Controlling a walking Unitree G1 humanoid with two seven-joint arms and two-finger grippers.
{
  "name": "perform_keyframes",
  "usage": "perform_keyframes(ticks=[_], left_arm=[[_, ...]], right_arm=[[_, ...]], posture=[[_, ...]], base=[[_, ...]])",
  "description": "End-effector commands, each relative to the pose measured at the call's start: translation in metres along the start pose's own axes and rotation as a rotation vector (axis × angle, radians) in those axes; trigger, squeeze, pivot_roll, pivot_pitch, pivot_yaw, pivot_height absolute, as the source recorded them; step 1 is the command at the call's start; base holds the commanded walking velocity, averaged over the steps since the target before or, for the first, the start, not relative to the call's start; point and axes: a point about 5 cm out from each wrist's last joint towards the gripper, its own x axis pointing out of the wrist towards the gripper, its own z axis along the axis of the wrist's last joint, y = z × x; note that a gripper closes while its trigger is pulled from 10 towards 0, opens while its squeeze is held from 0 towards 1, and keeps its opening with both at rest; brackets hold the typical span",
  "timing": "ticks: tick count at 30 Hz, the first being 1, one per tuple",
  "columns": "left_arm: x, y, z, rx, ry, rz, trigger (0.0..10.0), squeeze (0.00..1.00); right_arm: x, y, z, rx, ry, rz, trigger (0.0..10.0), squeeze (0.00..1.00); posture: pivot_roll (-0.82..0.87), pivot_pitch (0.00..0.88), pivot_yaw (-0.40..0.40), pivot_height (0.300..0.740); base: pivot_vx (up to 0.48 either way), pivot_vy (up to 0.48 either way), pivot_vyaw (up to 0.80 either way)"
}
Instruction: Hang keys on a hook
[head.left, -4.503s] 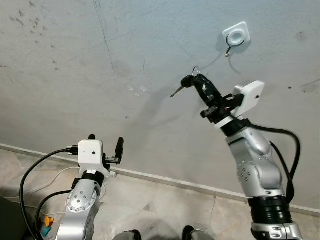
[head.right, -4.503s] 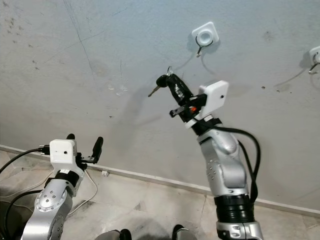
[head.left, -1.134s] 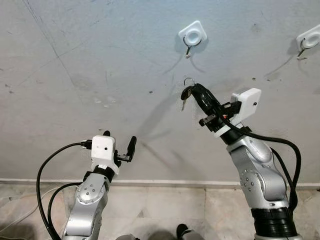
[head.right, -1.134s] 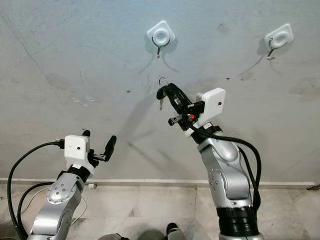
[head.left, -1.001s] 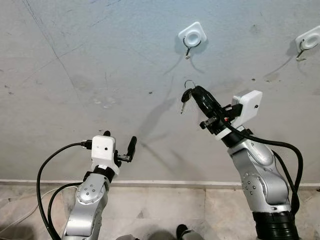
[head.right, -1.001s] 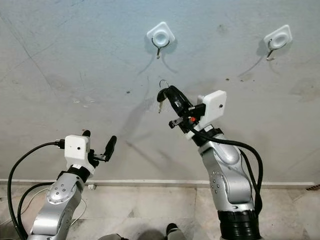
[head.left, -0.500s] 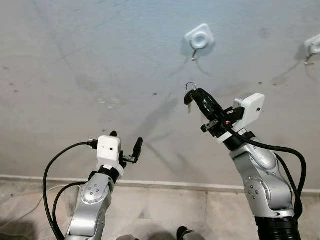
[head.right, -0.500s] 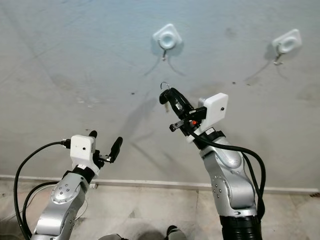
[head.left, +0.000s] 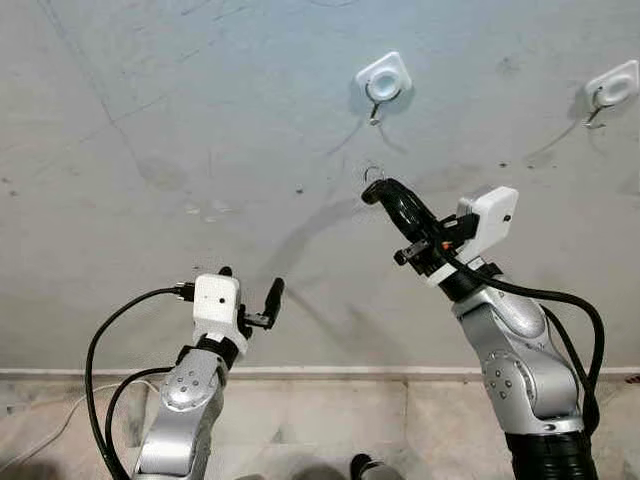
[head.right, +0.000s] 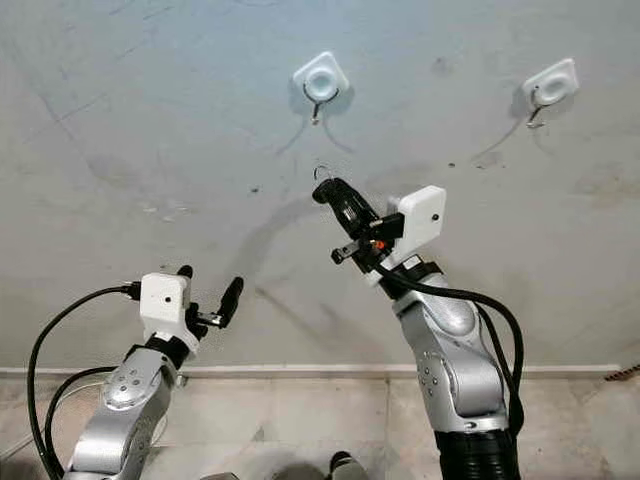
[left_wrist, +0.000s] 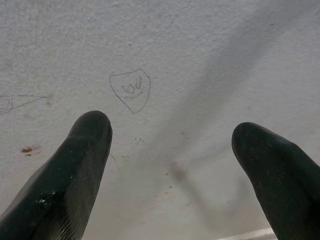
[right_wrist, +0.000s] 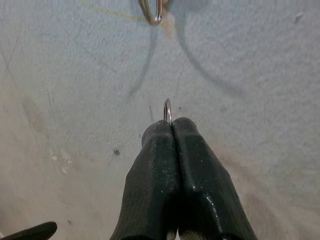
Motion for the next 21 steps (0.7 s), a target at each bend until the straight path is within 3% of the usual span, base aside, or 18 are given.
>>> perform_keyframes(ticks=[1,7,13,21], left_arm=[[-0.001,0.001,0.001,0.011,-0.009,0.007,10.0,0.00],[-0.001,0.001,0.002,0.016,-0.011,0.005,10.0,0.00],[-0.002,-0.001,0.002,0.009,-0.017,-0.012,10.0,0.00],[-0.001,-0.002,0.002,0.008,-0.017,-0.020,10.0,0.00]], right_arm=[[0.003,0.003,0.009,-0.008,-0.029,0.025,10.0,0.00],[0.005,0.006,0.013,-0.014,-0.032,0.066,10.0,0.00],[0.009,0.017,0.026,0.014,-0.095,0.156,10.0,0.00],[0.002,0.025,0.032,-0.026,-0.104,0.238,10.0,0.00]], posture=[[-0.03,0.170,0.032,0.740],[-0.03,0.171,0.035,0.740],[-0.03,0.173,0.036,0.740],[-0.04,0.170,0.037,0.740]], base=[[0.000,0.000,-0.79],[0.000,0.000,-0.79],[0.000,0.000,0.00],[0.000,0.000,0.00]])
